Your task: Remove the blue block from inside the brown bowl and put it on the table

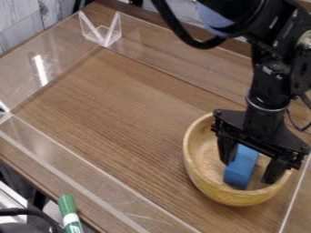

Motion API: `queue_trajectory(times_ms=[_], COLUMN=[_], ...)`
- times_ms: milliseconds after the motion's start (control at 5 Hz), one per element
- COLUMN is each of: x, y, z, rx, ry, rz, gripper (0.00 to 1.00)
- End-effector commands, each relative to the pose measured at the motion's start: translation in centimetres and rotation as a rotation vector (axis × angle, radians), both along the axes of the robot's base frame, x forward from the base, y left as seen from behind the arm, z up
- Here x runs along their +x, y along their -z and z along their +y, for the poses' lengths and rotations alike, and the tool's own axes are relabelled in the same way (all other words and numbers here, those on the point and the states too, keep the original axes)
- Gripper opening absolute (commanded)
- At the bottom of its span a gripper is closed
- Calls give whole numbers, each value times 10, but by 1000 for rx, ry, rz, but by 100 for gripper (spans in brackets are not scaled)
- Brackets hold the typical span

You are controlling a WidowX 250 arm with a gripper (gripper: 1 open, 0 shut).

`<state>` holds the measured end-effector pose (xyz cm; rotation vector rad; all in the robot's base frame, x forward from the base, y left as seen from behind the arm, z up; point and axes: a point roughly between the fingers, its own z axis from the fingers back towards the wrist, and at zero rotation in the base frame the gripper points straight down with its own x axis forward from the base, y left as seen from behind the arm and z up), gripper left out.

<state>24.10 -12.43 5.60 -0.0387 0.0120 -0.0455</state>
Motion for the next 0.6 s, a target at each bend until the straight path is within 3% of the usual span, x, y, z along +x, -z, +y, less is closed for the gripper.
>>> queue_trajectory(times_ms=[0,400], x=[4,3], y=[-1,-2], z=[-3,-1], rx=[-15,-14], ry=[5,8], rz=[-27,-25], gripper=[0,0])
